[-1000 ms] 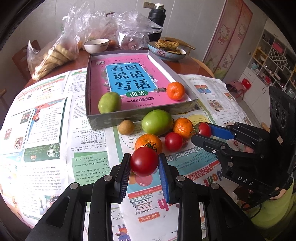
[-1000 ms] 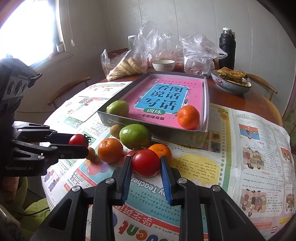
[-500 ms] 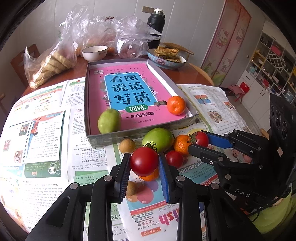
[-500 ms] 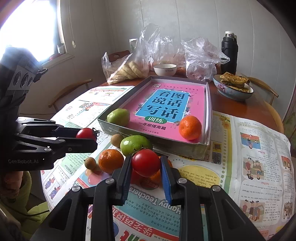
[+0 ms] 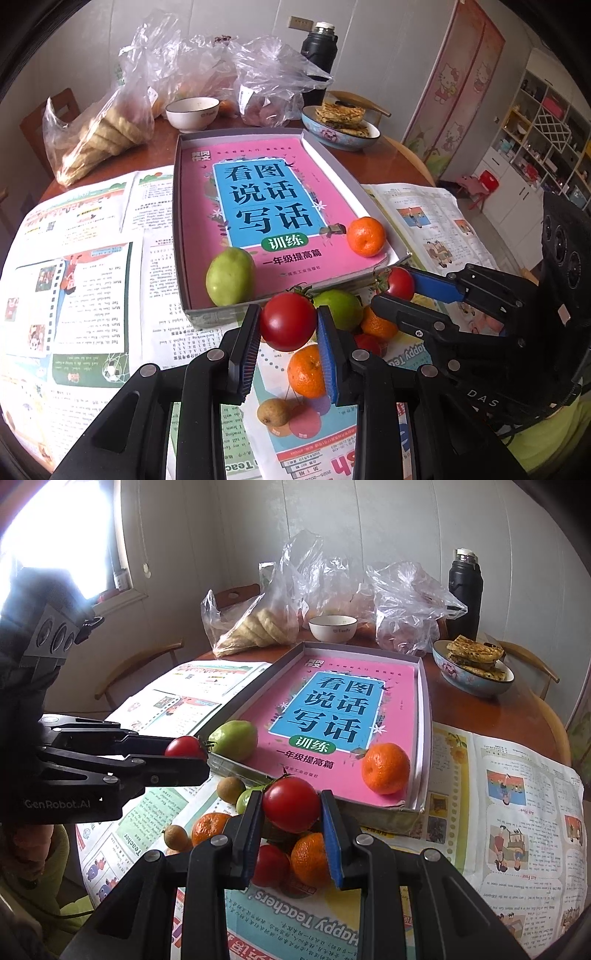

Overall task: Organize fruits
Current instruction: 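Lift the red tomatoes with both tools toward the tray, then carry the red tomatoes over the pink book in the tray with both tools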

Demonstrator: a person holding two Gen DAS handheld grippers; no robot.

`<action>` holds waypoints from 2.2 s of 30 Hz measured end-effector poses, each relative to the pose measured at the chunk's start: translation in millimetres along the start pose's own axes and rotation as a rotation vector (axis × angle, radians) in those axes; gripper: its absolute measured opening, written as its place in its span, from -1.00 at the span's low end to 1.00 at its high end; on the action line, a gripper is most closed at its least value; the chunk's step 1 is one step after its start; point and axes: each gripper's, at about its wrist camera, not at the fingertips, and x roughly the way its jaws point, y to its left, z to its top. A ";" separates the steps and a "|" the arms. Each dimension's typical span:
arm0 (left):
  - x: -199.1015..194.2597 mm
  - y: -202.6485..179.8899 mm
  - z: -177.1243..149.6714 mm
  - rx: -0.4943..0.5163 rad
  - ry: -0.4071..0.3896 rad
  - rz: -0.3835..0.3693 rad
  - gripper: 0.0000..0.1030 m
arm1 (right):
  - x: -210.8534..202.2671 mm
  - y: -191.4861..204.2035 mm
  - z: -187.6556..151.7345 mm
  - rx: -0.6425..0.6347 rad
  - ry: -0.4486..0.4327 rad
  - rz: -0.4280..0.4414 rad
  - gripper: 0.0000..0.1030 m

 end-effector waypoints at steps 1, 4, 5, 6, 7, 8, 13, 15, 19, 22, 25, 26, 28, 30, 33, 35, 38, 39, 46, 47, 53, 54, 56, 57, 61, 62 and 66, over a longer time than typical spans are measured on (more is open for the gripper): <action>0.3 1.1 2.1 -0.001 -0.002 -0.001 -0.41 | 1.2 -0.2 2.0 0.000 -0.001 0.000 -0.41; 1.0 5.0 9.2 -0.005 -0.007 -0.003 -0.41 | 4.9 -1.0 8.5 0.002 -0.004 0.002 -0.41; 1.1 6.2 11.5 -0.006 -0.009 -0.003 -0.41 | 6.3 -1.2 10.5 0.004 -0.005 0.002 -0.41; 1.6 7.6 14.0 -0.007 -0.011 -0.004 -0.41 | 7.9 -1.1 12.4 0.004 -0.004 0.003 -0.41; 2.0 9.1 16.6 -0.007 -0.011 -0.004 -0.41 | 9.3 -1.4 14.1 0.005 -0.004 0.003 -0.41; 2.5 10.7 19.0 -0.008 -0.013 -0.004 -0.41 | 10.9 -1.6 15.9 0.005 -0.003 0.003 -0.41; 9.5 18.5 34.0 -0.005 -0.007 0.004 -0.41 | 19.2 -3.4 22.4 0.013 0.002 0.000 -0.41; 14.8 20.5 40.2 -0.002 0.001 0.006 -0.41 | 22.8 -5.0 24.4 0.020 0.004 -0.002 -0.41; 26.9 23.1 50.9 0.003 0.021 0.004 -0.41 | 29.9 -7.4 27.2 0.032 0.011 -0.007 -0.41; 36.8 26.0 58.5 0.003 0.037 0.005 -0.41 | 32.6 -12.2 27.1 0.048 0.011 -0.012 -0.41; 48.6 30.8 66.7 -0.008 0.058 0.018 -0.41 | 37.7 -17.3 26.2 0.061 0.019 -0.019 -0.41; 52.8 32.0 69.1 -0.012 0.065 0.024 -0.41 | 39.5 -18.8 25.8 0.063 0.022 -0.020 -0.41; 60.6 33.9 73.5 -0.017 0.080 0.039 -0.41 | 42.9 -21.0 25.5 0.064 0.028 -0.020 -0.41; 67.4 33.9 76.8 -0.019 0.092 0.049 -0.41 | 44.7 -23.2 25.5 0.068 0.030 -0.015 -0.41; 76.9 31.7 79.7 -0.017 0.110 0.059 -0.41 | 46.3 -24.9 26.3 0.067 0.029 -0.011 -0.41; 82.5 28.8 79.4 -0.011 0.122 0.067 -0.41 | 48.2 -25.3 26.2 0.064 0.036 -0.010 -0.41; 91.3 22.7 77.1 0.004 0.146 0.075 -0.41 | 50.9 -25.8 25.1 0.060 0.045 -0.014 -0.41; 93.9 21.1 76.3 0.007 0.154 0.077 -0.41 | 51.1 -25.5 24.6 0.059 0.045 -0.012 -0.41; 102.4 16.3 74.4 0.014 0.170 0.080 -0.41 | 55.2 -22.7 24.6 0.041 0.062 -0.008 -0.41; 103.0 15.7 73.9 0.015 0.171 0.079 -0.41 | 56.1 -22.7 24.3 0.042 0.066 -0.011 -0.41; 103.6 14.4 72.4 0.024 0.168 0.074 -0.41 | 60.0 -22.5 23.7 0.043 0.082 -0.027 -0.41; 103.2 14.7 72.2 0.024 0.167 0.073 -0.41 | 60.4 -22.1 23.8 0.042 0.083 -0.029 -0.41; 102.5 14.8 71.9 0.027 0.164 0.072 -0.41 | 60.2 -22.6 23.7 0.045 0.084 -0.031 -0.41; 102.3 14.8 71.9 0.028 0.163 0.072 -0.41 | 60.5 -23.1 24.0 0.045 0.084 -0.034 -0.41; 101.2 15.9 71.7 0.026 0.162 0.066 -0.41 | 60.3 -25.6 23.7 0.051 0.088 -0.042 -0.41; 100.7 16.1 71.5 0.028 0.161 0.064 -0.41 | 60.4 -26.1 23.7 0.053 0.089 -0.045 -0.41; 99.6 18.6 71.8 0.028 0.163 0.053 -0.41 | 61.0 -27.4 24.0 0.054 0.097 -0.054 -0.41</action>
